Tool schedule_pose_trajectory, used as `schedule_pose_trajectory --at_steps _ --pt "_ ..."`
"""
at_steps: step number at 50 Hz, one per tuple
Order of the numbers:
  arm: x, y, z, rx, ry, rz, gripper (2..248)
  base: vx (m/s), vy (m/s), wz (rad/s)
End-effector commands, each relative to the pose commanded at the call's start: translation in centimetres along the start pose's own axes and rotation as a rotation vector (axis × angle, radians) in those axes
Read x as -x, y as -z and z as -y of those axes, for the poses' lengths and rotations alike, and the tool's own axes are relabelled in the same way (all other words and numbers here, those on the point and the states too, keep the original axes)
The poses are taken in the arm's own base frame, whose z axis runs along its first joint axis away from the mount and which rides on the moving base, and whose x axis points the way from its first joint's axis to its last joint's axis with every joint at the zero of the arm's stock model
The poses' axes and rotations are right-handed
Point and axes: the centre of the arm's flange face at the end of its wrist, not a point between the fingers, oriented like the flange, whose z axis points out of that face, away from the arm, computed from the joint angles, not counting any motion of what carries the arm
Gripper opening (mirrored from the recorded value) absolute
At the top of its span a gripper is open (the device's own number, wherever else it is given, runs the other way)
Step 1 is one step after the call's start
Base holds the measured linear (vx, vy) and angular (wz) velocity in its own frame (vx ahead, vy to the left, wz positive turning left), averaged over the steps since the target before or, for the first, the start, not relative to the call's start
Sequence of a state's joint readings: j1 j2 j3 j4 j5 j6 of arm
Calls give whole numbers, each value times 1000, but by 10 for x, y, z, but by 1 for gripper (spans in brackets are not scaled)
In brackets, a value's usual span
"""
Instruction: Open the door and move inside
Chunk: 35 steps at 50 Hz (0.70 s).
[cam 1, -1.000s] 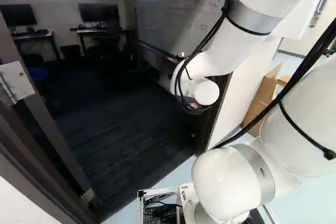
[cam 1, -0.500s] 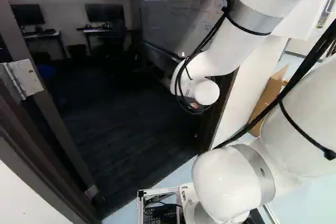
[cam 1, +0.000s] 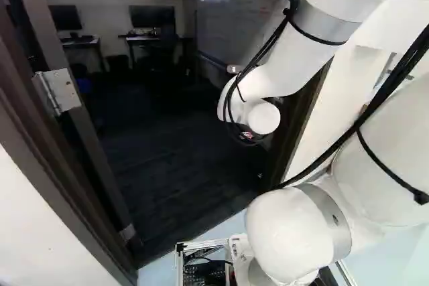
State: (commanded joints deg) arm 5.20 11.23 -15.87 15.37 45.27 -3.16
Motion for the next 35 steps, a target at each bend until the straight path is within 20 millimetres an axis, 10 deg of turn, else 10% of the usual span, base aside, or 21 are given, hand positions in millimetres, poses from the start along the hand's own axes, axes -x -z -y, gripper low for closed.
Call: schedule_pose_trajectory --at_steps 35 --pt "0 0 0 0 0 0 247 -1 45 216"
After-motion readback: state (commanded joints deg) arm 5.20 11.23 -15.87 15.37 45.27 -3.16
